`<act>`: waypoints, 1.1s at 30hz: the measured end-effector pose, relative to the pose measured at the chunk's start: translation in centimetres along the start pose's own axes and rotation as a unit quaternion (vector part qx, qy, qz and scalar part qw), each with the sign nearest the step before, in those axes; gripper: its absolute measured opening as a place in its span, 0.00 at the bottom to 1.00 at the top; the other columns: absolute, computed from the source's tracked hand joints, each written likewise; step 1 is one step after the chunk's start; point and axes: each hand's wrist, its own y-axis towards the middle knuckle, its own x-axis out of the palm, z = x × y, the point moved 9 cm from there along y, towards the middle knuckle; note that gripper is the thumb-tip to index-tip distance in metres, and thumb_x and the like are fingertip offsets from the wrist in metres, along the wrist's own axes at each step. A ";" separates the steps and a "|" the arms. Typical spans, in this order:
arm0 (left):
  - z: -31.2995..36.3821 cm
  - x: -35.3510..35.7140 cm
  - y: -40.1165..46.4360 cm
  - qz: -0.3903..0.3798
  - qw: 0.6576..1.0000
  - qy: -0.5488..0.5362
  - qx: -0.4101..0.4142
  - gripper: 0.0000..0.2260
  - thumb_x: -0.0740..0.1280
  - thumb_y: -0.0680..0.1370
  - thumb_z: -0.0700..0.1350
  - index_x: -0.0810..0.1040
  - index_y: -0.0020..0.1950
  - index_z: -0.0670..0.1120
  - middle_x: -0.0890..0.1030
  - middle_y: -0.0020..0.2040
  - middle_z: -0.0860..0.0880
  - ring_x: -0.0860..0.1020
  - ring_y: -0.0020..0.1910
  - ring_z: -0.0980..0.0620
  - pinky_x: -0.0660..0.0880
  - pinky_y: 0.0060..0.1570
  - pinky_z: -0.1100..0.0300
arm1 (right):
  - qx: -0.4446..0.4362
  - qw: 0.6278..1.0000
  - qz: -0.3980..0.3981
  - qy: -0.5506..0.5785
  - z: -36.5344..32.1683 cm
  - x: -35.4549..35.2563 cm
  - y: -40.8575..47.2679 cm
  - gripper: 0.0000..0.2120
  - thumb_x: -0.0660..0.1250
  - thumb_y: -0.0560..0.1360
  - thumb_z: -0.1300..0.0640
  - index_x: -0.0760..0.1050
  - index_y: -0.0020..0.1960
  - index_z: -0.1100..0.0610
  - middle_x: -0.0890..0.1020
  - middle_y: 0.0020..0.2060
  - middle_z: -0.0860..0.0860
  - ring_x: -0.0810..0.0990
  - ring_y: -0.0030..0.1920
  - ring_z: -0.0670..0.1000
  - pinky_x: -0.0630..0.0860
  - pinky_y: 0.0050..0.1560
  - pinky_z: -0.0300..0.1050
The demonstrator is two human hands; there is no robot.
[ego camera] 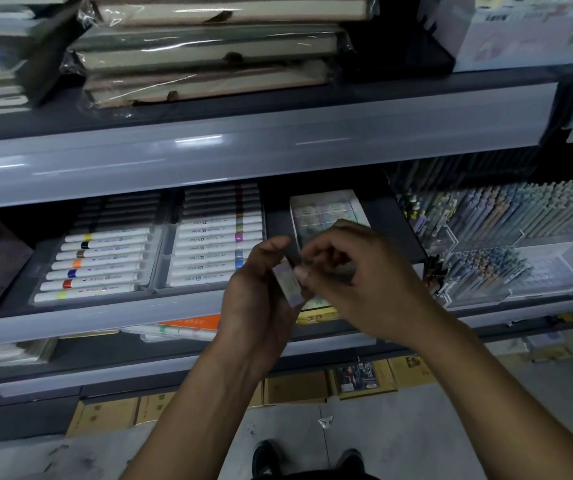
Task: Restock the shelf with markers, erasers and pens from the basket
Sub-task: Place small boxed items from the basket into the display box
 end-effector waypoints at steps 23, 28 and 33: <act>0.8 -2.4 -0.1 0.062 0.984 0.168 0.023 0.13 0.60 0.82 0.47 0.75 0.38 0.51 0.73 0.36 0.50 0.71 0.31 0.54 0.63 0.24 0.62 | 0.097 0.982 0.033 0.158 2.9 -1.4 0.5 0.09 0.77 0.75 0.55 0.81 0.53 0.46 0.83 0.44 0.43 0.82 0.43 0.47 0.80 0.47 0.41; 1.9 -2.0 -0.1 0.045 0.941 0.310 0.129 0.15 0.63 0.85 0.49 0.78 0.39 0.53 0.72 0.32 0.53 0.67 0.28 0.56 0.61 0.25 0.61 | 0.082 0.994 0.015 0.069 4.1 -2.1 1.8 0.08 0.75 0.76 0.56 0.80 0.52 0.46 0.82 0.44 0.43 0.82 0.46 0.43 0.77 0.46 0.34; 3.1 -1.1 -0.4 0.022 0.832 0.495 0.250 0.05 0.71 0.82 0.46 0.84 0.56 0.55 0.83 0.46 0.60 0.80 0.46 0.61 0.74 0.40 0.69 | 0.069 0.997 -0.004 -0.037 4.6 -2.7 2.9 0.11 0.74 0.74 0.59 0.83 0.52 0.45 0.77 0.47 0.43 0.77 0.45 0.38 0.70 0.44 0.26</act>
